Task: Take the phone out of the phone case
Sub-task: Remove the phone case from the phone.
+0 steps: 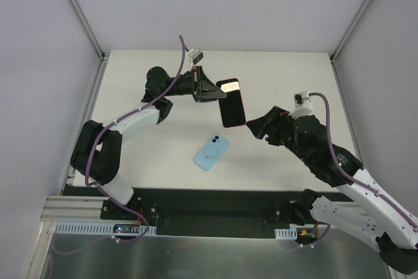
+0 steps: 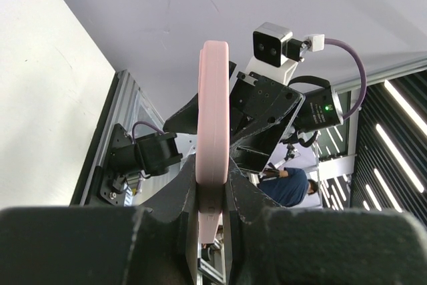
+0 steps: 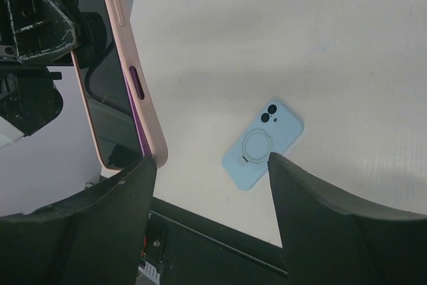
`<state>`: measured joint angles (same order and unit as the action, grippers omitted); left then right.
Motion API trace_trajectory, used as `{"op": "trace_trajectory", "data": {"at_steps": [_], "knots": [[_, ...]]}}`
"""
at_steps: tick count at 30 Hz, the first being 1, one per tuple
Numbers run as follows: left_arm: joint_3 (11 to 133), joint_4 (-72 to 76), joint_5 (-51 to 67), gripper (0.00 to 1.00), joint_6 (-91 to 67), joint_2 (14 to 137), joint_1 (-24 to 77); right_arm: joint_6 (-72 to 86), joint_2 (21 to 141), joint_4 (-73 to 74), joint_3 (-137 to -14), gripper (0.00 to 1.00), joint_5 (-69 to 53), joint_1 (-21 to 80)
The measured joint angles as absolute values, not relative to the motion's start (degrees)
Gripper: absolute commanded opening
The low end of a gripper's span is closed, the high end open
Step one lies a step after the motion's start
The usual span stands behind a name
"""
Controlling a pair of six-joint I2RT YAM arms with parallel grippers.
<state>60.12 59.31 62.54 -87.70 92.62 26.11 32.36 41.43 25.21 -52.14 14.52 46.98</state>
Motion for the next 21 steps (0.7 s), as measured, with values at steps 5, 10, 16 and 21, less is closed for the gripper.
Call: {"op": "trace_trajectory", "data": {"at_steps": [5, 10, 16, 21], "knots": [[60.1, 59.5, 62.8, 0.00, -87.8, 92.6, 25.5, 32.3, 42.5, 24.8, -52.2, 0.71, 14.5, 47.0], [60.0, 60.8, 63.1, 0.00, -88.1, 92.6, 25.1, 32.3, 42.9, 24.0, -52.1, 0.71, 14.5, 47.0], [59.4, 64.0, 63.0, 0.00, -90.0, 92.6, 25.0, 32.0, 43.0, 23.3, -52.1, 0.71, 14.0, 47.0], [58.4, 66.8, 63.0, 0.00, -92.1, 92.6, 24.5, 31.5, 44.9, 22.0, -52.2, 0.71, 13.6, 47.0]]}}
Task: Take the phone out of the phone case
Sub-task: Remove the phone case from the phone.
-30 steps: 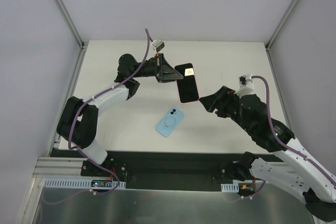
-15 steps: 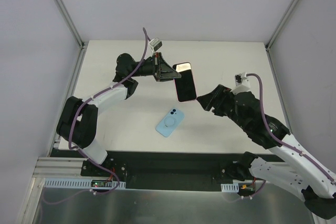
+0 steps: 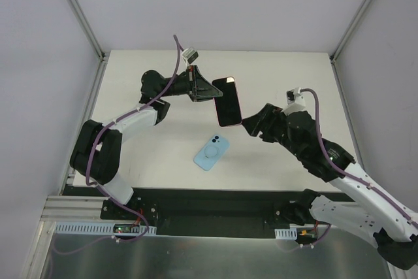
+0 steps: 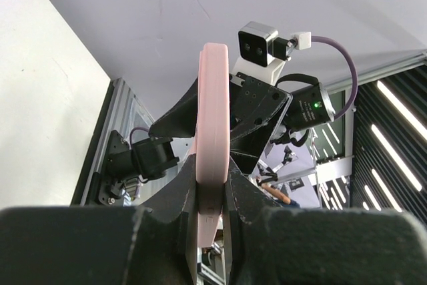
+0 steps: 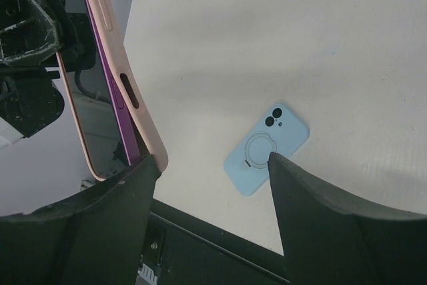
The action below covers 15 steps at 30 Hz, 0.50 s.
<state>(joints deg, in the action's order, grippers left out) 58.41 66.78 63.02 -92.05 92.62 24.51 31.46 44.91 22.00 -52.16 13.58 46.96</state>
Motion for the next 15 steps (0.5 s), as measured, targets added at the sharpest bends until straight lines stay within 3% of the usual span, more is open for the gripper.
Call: {"op": "trace_trajectory", "data": {"at_steps": [15], "knots": [[56.4, 69.8, 61.8, 0.00, -95.2, 92.6, 23.5, 31.8, 48.1, 13.0, -49.9, 0.71, 5.7, 44.3]]}}
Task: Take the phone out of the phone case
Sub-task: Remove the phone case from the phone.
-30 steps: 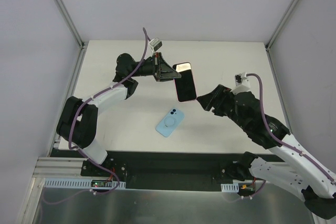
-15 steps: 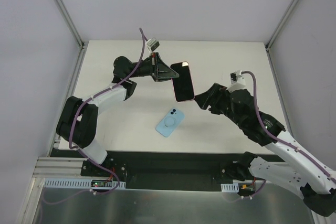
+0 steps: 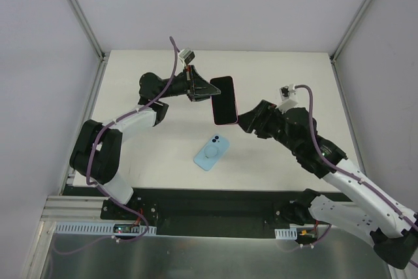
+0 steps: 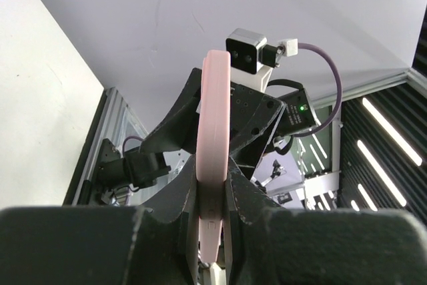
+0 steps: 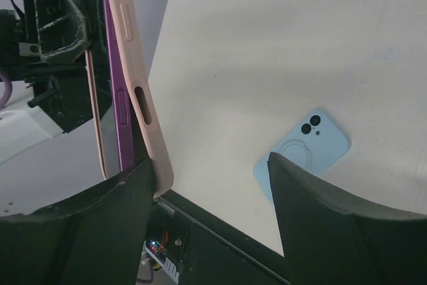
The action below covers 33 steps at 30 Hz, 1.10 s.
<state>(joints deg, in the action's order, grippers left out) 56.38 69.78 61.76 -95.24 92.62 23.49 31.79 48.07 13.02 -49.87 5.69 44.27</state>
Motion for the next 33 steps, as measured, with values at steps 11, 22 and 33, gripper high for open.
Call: {"op": "trace_trajectory", "data": {"at_steps": [11, 22, 33], "knots": [[55.7, 72.1, 59.8, 0.00, -102.6, 97.4, 23.2, 39.4, 53.3, 3.3, -46.8, 0.66, -3.8, 43.2], [55.2, 72.1, 56.6, 0.00, -101.7, 97.6, 23.4, 49.2, 54.8, -9.3, -41.3, 0.54, -8.8, 39.8], [53.5, 71.7, 50.4, 0.00, -100.9, 97.2, 24.4, 56.8, 56.0, -22.9, -35.9, 0.54, -8.1, 37.7]]}}
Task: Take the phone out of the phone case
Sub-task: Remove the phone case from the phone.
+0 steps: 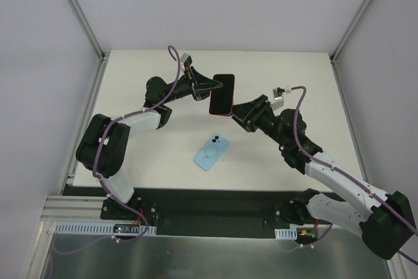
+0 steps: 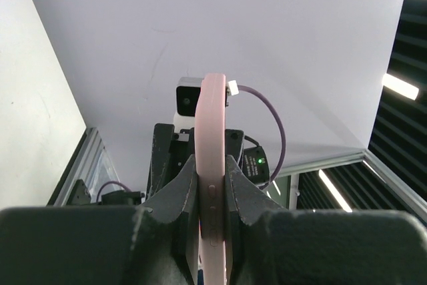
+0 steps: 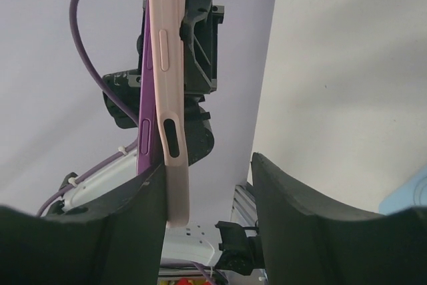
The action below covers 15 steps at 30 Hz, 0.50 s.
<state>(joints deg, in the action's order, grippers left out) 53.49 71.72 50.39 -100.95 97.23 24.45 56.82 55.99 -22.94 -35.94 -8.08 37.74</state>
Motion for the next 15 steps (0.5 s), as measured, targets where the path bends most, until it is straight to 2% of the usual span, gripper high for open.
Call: {"op": "trace_trajectory", "data": {"at_steps": [7, 15], "knots": [[53.5, 71.2, 47.3, 0.00, -100.5, 96.4, 24.4, 61.4, 61.1, -34.1, -35.0, 0.52, -10.3, 36.4], [53.5, 69.1, 45.9, 0.00, -98.3, 95.7, 24.8, 63.0, 64.3, -38.8, -35.1, 0.43, -12.7, 35.6]]}}
